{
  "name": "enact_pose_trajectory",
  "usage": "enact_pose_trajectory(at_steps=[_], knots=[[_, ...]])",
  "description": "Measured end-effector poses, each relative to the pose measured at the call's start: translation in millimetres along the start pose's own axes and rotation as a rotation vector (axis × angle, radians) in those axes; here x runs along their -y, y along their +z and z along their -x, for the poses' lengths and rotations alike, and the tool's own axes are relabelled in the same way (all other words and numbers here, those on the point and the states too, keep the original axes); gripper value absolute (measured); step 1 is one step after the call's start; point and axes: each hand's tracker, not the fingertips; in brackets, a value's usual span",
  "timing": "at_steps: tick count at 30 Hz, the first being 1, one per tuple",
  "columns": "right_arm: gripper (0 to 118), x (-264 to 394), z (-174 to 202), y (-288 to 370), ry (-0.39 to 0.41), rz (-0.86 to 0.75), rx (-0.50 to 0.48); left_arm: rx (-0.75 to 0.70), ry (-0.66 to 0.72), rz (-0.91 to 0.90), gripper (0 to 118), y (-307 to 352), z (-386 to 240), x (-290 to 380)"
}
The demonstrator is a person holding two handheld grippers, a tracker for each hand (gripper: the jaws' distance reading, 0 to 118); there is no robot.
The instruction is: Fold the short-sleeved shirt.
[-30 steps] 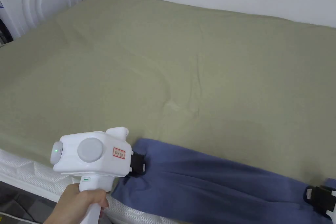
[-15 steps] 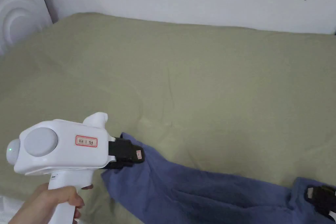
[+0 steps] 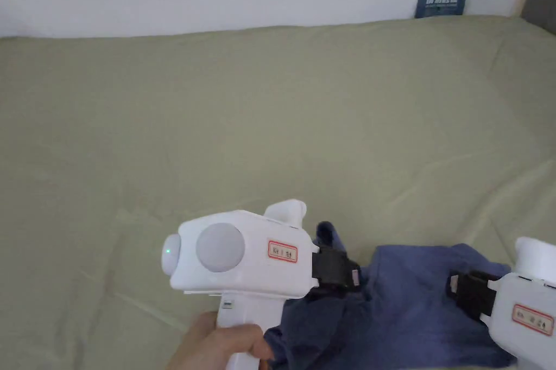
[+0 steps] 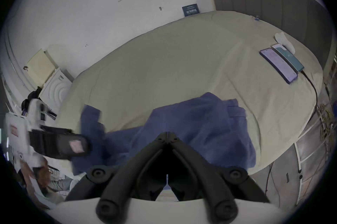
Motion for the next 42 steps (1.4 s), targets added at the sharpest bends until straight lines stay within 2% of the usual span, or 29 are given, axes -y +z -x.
enact_pose_trajectory(at_steps=[1, 4, 7, 10, 11, 12, 13, 14, 19, 23, 25, 28, 35, 37, 42], knots=[[0, 1, -4, 1, -0.007, 0.003, 0.002, 0.011, 0.016, 0.029, 89, -16, 2, 1], [0, 3, -15, 4, -0.022, 0.006, 0.021, 0.019, 0.026, 0.027, 89, -22, 5, 3], [0, 3, -22, 10, -0.042, -0.005, 0.029, 0.021, 0.041, -0.037, 88, 10, 9, 2], [0, 3, -25, 14, -0.056, -0.021, 0.032, -0.032, 0.069, -0.178, 83, 61, 11, 7], [0, 4, -25, 15, -0.056, -0.027, 0.029, -0.072, 0.062, -0.204, 77, 71, 15, 9], [0, 5, -24, 16, -0.055, -0.032, 0.029, -0.113, 0.048, -0.23, 59, 78, 18, 11], [0, 5, -23, 16, -0.055, -0.033, 0.029, -0.148, 0.041, -0.234, 11, 80, 23, 15], [0, 5, -23, 15, -0.051, -0.032, 0.028, -0.169, 0.068, -0.217, 0, 77, 30, 16], [0, 12, -19, 13, -0.052, -0.018, 0.019, -0.166, 0.101, -0.099, 0, 38, 50, 30], [0, 13, -19, 12, -0.036, -0.004, 0.025, -0.034, 0.127, -0.039, 0, 2, 44, 40], [0, 14, -21, 12, -0.039, -0.003, 0.026, 0.023, 0.094, -0.005, 0, -16, 20, 45], [0, 14, -22, 11, -0.049, 0.001, 0.025, 0.025, 0.052, 0.078, 0, -48, 2, 47], [0, 12, -25, 14, -0.037, -0.002, 0.041, 0.032, -0.013, 0.126, 0, -87, -7, 44], [0, 10, -23, 16, -0.042, -0.01, 0.041, 0.092, 0.062, 0.147, 0, -85, -1, 47], [0, 8, -12, 21, -0.005, -0.011, 0.043, 0.104, 0.013, 0.068, 0, -39, 6, 53]])
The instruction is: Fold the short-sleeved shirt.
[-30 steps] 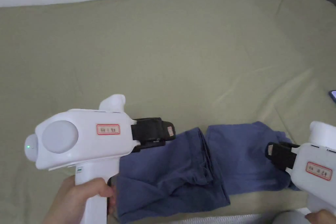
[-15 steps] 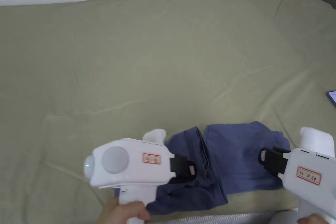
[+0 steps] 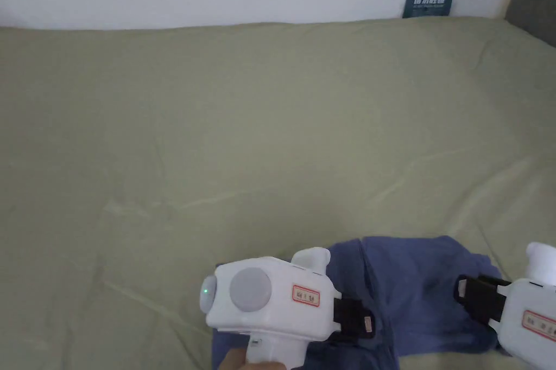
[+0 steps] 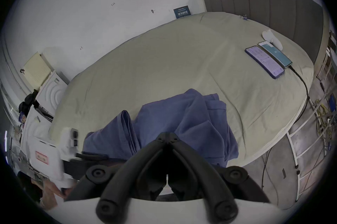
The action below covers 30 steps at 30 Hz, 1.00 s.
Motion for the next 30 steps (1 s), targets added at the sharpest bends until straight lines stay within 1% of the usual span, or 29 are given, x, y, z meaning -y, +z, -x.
enact_pose_trajectory(at_steps=[1, 4, 6, 8, 9, 10, 11, 12, 13, 15, 17, 18, 19, 20, 22, 23, 25, 26, 27, 28, 29, 30], knots=[[0, -1, 3, 0, 0.006, -0.001, 0.004, 0.029, 0.01, -0.029, 0, 17, 5, 0], [0, -2, 10, 2, 0.019, -0.005, -0.004, 0.049, 0.057, -0.144, 0, 72, 28, 0], [0, -2, 16, 2, 0.03, -0.004, -0.006, 0.019, 0.116, -0.215, 0, 104, 50, 4], [0, -3, 24, -1, 0.048, 0.003, -0.01, 0.02, 0.16, -0.24, 0, 133, 75, 10], [0, -3, 28, -2, 0.056, 0.005, -0.011, 0.019, 0.191, -0.245, 3, 140, 87, 13], [0, -3, 33, -4, 0.068, 0.011, -0.016, 0.017, 0.22, -0.256, 28, 147, 102, 19], [0, -3, 38, -6, 0.081, 0.016, -0.02, 0.03, 0.252, -0.272, 62, 151, 109, 24], [0, -2, 41, -7, 0.09, 0.019, -0.022, 0.059, 0.263, -0.263, 88, 152, 117, 26], [0, -2, 47, -9, 0.099, 0.024, -0.026, 0.081, 0.291, -0.24, 95, 149, 126, 29], [0, -1, 56, -13, 0.122, 0.039, -0.035, 0.132, 0.315, -0.237, 95, 140, 134, 33], [0, -1, 64, -16, 0.155, 0.053, -0.04, 0.138, 0.385, -0.248, 95, 128, 139, 35], [0, -1, 67, -17, 0.171, 0.058, -0.043, 0.159, 0.394, -0.237, 95, 122, 143, 35], [0, -1, 70, -18, 0.186, 0.061, -0.043, 0.199, 0.4, -0.235, 95, 114, 161, 31], [0, -2, 73, -19, 0.196, 0.063, -0.042, 0.259, 0.419, -0.267, 95, 112, 166, 31], [0, -3, 77, -21, 0.206, 0.069, -0.042, 0.317, 0.46, -0.267, 92, 106, 169, 28], [0, -3, 78, -23, 0.207, 0.072, -0.042, 0.308, 0.471, -0.257, 90, 103, 176, 27], [0, -4, 79, -26, 0.207, 0.076, -0.042, 0.325, 0.408, -0.24, 88, 94, 179, 24], [0, -5, 80, -27, 0.207, 0.079, -0.043, 0.311, 0.396, -0.197, 76, 89, 179, 21], [0, -5, 81, -28, 0.206, 0.082, -0.042, 0.247, 0.42, -0.168, 38, 86, 164, 27], [0, -6, 82, -30, 0.208, 0.084, -0.042, 0.166, 0.417, -0.157, 12, 79, 162, 27], [0, -6, 82, -30, 0.208, 0.088, -0.041, 0.211, 0.402, -0.156, 12, 79, 165, 28], [0, -6, 83, -31, 0.208, 0.09, -0.039, 0.262, 0.422, -0.177, 12, 83, 167, 29]])
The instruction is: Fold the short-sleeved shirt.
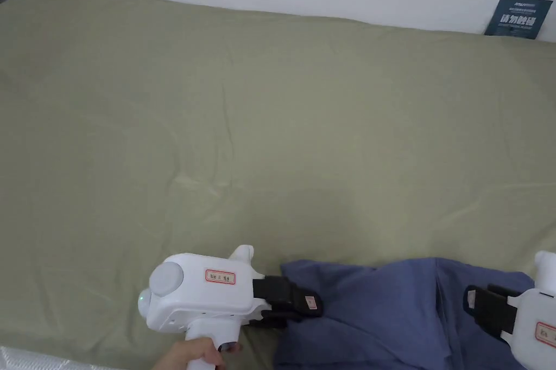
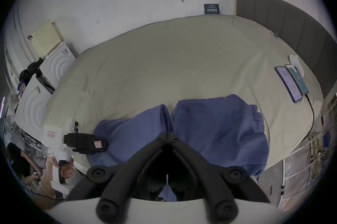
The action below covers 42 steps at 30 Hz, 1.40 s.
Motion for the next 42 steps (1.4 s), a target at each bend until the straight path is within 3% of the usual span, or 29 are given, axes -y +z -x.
enact_pose_trajectory(at_steps=[11, 15, 24, 30, 35, 37, 39, 42], knots=[[0, -11, 20, -7, 0.025, 0.011, 0.001, -0.026, -0.044, -0.077, 12, 90, -2, -45], [0, -13, 26, -11, 0.031, 0.01, -0.006, -0.157, -0.065, -0.126, 12, 159, 17, -58], [0, -9, 30, -19, 0.03, 0.033, -0.011, -0.359, 0.057, -0.292, 12, 286, 41, -60], [0, -6, 27, -18, 0.032, 0.038, -0.026, -0.424, 0.032, -0.307, 12, 283, -11, -51], [0, -6, 11, -7, 0.001, 0.01, -0.037, -0.407, -0.048, -0.319, 12, 262, -97, -50], [0, -5, 3, -3, -0.031, -0.007, -0.057, -0.395, -0.035, -0.317, 12, 233, -134, -41], [0, -3, -4, 0, -0.043, -0.019, -0.059, -0.388, -0.161, -0.238, 12, 199, -163, -41], [0, 2, -14, 4, -0.047, -0.026, -0.036, -0.396, -0.233, -0.162, 12, 135, -194, -31]])
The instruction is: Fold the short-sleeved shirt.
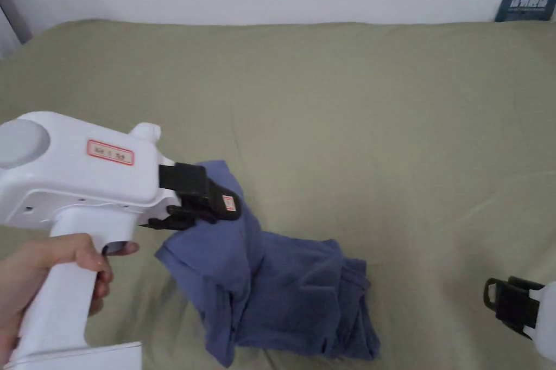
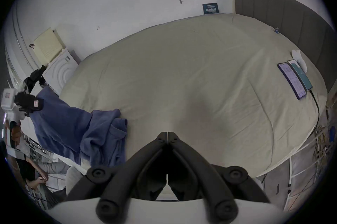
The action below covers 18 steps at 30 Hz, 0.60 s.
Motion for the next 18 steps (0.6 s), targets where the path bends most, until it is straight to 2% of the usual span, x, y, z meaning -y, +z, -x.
enact_pose_trajectory(at_steps=[3, 4, 6, 7, 12, 15, 17, 18], knots=[[0, 6, -16, 4, -0.028, 0.0, 0.0, 0.05, -0.02, 0.125, 14, -62, -30, 4], [0, 8, -22, 7, -0.045, -0.002, 0.003, 0.038, -0.018, 0.16, 27, -83, -39, 8], [0, 12, -31, 10, -0.067, -0.002, 0.014, 0.038, -0.078, 0.212, 70, -121, -50, 16], [0, 13, -38, 12, -0.082, -0.002, 0.025, 0.037, -0.079, 0.252, 85, -134, -55, 20], [0, 16, -58, 21, -0.124, -0.007, 0.069, 0.052, -0.083, 0.271, 84, -145, -53, 19], [0, 16, -63, 23, -0.141, -0.017, 0.077, 0.0, -0.144, 0.156, 81, -119, -41, 8], [0, 16, -63, 21, -0.144, -0.022, 0.078, -0.057, -0.172, 0.092, 73, -104, -27, 4], [0, 16, -63, 20, -0.145, -0.023, 0.077, -0.089, -0.164, 0.09, 59, -100, -20, 4]])
